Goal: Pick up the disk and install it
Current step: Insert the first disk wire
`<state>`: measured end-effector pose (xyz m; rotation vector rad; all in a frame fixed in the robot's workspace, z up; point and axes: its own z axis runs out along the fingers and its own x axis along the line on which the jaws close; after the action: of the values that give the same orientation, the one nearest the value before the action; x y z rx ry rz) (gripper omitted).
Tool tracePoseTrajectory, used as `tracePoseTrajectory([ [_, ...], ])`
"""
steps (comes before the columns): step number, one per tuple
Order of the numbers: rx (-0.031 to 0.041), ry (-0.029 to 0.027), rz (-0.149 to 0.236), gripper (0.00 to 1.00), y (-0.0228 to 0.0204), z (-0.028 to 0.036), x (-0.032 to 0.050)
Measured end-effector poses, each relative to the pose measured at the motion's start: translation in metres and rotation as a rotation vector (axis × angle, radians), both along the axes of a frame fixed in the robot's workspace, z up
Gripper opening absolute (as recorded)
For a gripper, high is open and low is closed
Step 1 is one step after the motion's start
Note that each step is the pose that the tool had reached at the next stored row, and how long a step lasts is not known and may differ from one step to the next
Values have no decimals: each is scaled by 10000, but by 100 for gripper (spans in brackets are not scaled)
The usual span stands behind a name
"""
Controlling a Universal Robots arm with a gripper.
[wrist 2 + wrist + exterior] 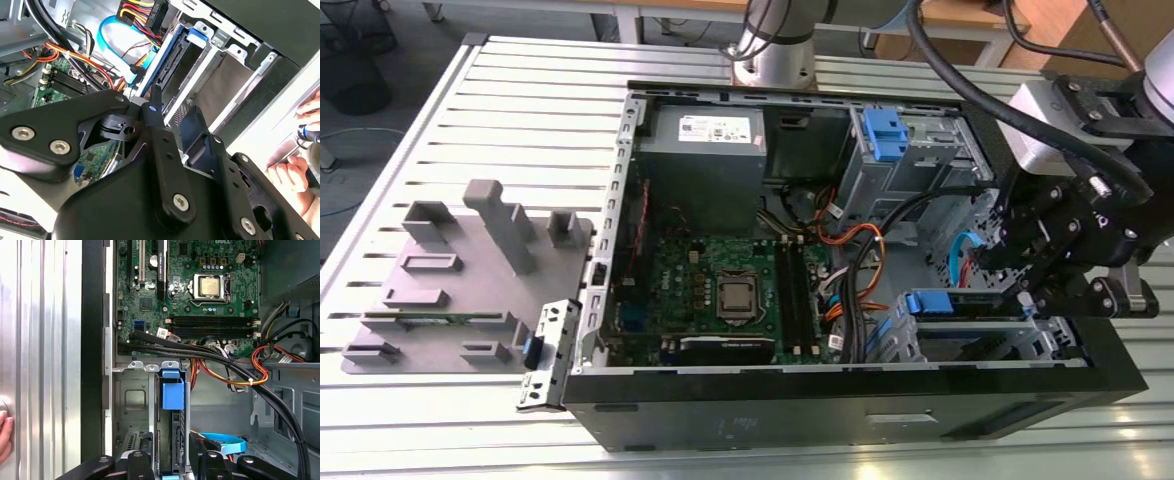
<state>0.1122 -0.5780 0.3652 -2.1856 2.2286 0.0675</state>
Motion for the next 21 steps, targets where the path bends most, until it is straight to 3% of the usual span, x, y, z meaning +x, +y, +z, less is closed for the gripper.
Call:
tracePoseTrajectory([
  [2,1,0,0,42,0,0,0],
  [4,-2,0,0,42,0,44,0],
  [15,-3,0,-1,42,3,51,0],
  [21,-3,0,0,42,66,49,0],
])
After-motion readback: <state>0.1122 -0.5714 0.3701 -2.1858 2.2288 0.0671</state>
